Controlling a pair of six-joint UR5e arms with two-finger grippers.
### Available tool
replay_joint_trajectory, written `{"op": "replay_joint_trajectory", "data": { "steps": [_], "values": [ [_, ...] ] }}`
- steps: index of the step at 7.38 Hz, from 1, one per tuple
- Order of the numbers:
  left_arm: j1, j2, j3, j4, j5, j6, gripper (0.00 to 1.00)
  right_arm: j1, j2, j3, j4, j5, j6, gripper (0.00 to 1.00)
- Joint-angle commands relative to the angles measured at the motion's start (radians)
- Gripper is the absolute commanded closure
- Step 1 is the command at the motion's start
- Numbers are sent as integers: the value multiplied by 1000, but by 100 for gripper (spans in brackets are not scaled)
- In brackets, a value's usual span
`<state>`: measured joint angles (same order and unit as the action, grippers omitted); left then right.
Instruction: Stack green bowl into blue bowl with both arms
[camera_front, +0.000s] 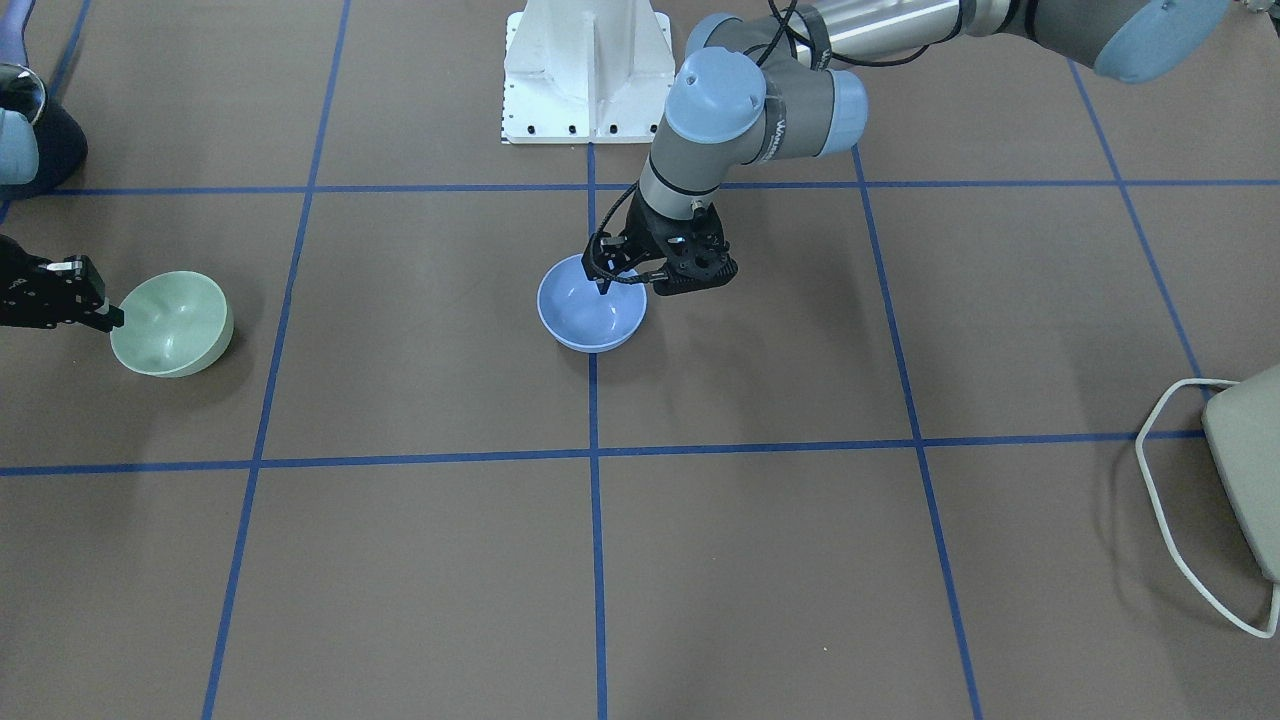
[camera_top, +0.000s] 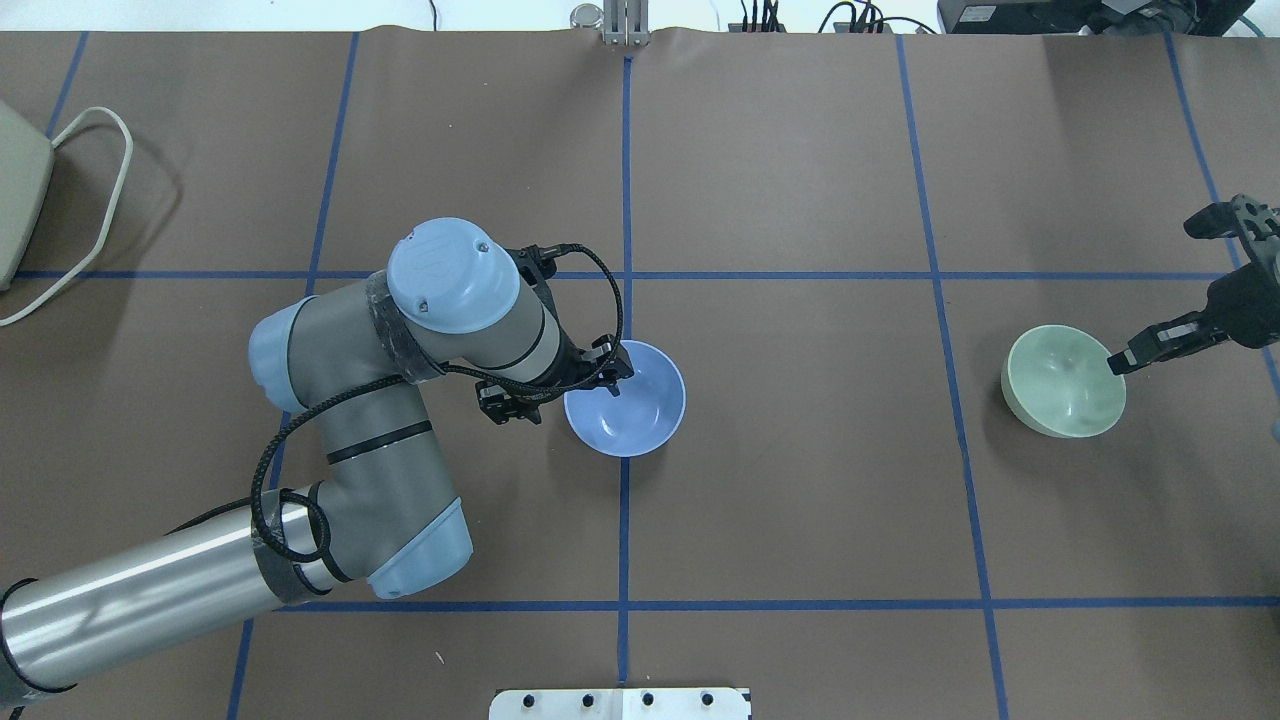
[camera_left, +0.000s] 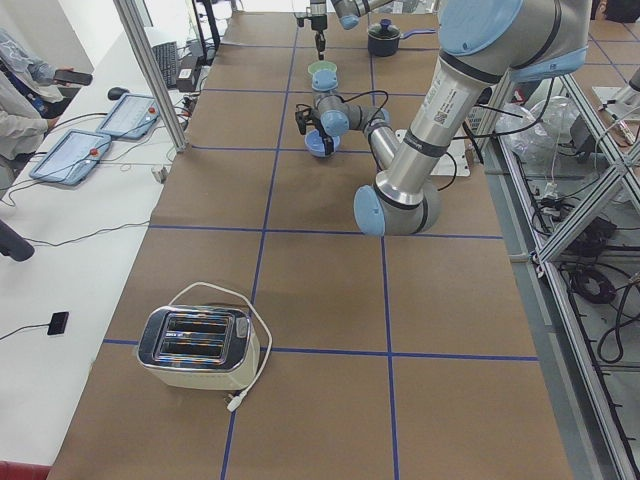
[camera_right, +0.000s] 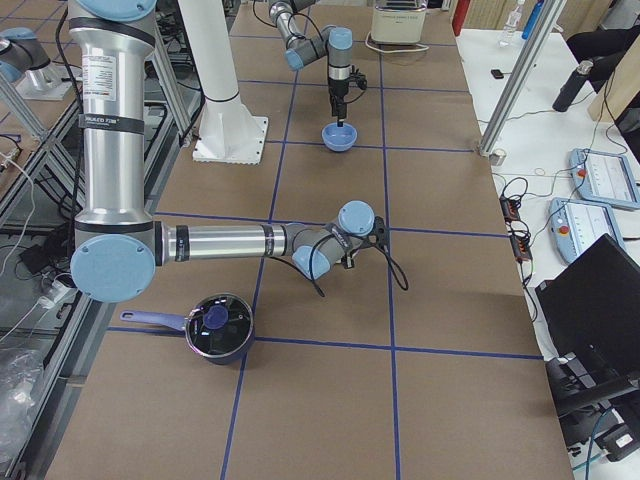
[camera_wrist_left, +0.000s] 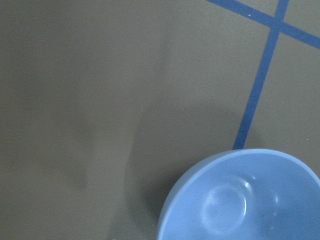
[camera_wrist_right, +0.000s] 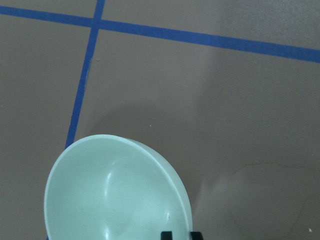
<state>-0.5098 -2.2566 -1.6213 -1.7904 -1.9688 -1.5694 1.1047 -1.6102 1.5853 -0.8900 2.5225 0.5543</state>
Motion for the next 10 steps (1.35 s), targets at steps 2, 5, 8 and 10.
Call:
{"op": "replay_joint_trajectory", "data": {
  "steps": [2,5,8,10],
  "values": [
    [-1,3,-6,0,4,0,4,-9,4,-1,-9,-62,1,56],
    [-1,3,-6,2,4,0,4,-13,-4,1,2,-131,-1,34],
    [-1,3,-6,2,4,0,4,-17,-5,25,2,-155,10,34],
    [-1,3,-5,2,4,0,4,-32,-5,22,2,-163,15,35]
  ]
}}
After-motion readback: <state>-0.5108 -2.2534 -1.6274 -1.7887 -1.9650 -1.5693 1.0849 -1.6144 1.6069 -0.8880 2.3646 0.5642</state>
